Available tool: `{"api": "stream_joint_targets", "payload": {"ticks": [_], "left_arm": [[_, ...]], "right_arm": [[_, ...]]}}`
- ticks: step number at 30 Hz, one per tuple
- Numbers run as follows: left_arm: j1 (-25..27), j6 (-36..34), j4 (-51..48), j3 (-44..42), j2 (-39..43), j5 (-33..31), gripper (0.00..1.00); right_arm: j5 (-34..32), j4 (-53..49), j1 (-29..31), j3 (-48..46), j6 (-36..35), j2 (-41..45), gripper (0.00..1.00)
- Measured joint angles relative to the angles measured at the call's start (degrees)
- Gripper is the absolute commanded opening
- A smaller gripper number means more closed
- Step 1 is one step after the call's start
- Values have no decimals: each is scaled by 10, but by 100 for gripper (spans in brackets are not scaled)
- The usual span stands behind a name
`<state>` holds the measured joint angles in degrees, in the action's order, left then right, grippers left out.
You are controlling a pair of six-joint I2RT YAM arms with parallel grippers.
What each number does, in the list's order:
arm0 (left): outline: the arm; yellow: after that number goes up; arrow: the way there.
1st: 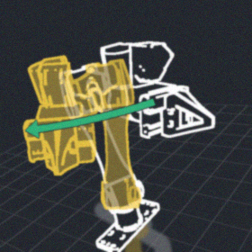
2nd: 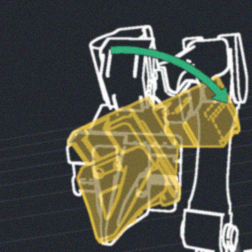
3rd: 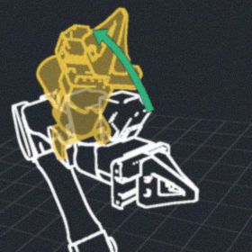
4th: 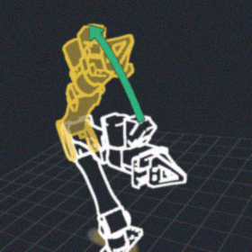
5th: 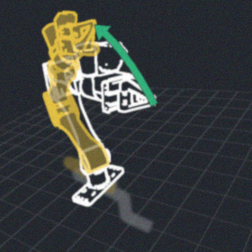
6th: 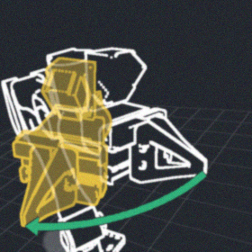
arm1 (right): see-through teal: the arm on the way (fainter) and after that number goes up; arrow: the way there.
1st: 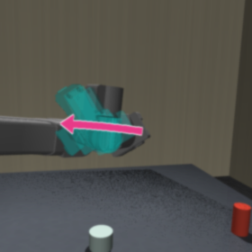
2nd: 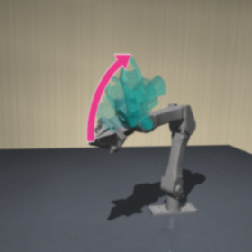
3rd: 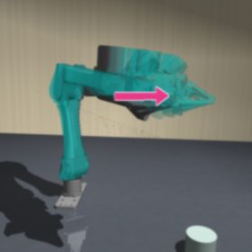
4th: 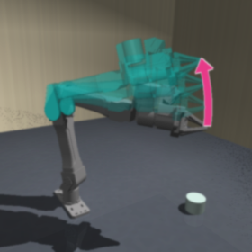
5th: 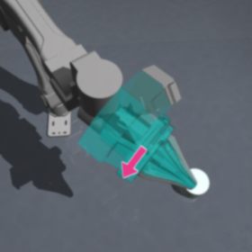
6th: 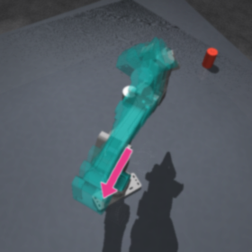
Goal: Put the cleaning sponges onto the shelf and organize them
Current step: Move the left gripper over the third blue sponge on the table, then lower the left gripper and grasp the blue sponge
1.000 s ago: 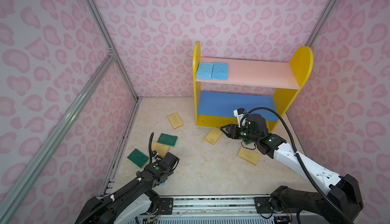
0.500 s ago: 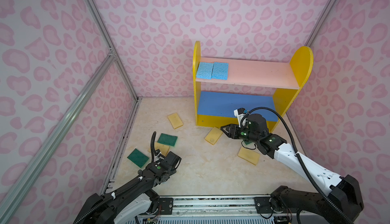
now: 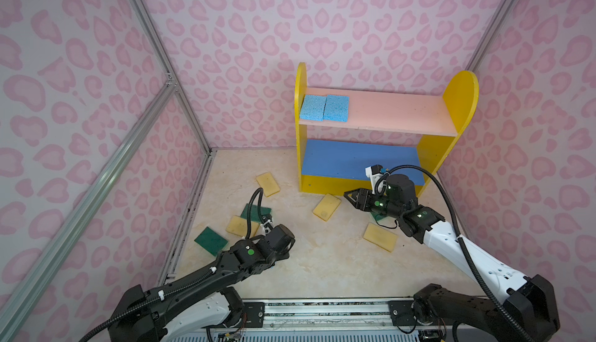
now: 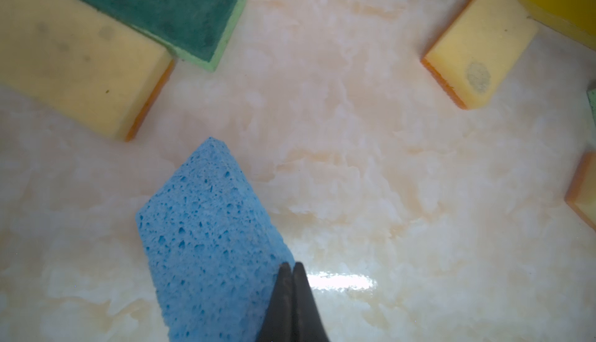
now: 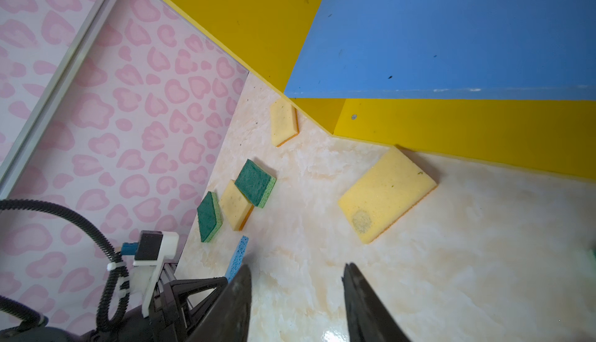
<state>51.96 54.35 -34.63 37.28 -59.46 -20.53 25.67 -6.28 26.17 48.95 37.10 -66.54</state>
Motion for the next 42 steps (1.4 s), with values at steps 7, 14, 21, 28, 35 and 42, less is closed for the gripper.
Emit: {"api": "stream_joint_targets", "payload": {"ticks": [7,14,21,28,35,42], "left_arm": [[85,-51,23,93,-138,-28,3],[104,-77,81,140,-259,-16,31],[109,-95,135,169,-292,9,80],[89,-90,158,120,-235,28,77],[58,-27,174,17,-138,61,75],[55,72,199,-79,-64,81,62]], "right_arm": [[24,7,-43,-45,16,23,49],[34,4,-79,-98,28,69,53],[29,-9,-93,-122,29,105,59],[29,-35,-78,-122,6,88,60],[24,-38,-47,-135,-5,74,61],[18,-30,-30,-139,-5,47,62]]}}
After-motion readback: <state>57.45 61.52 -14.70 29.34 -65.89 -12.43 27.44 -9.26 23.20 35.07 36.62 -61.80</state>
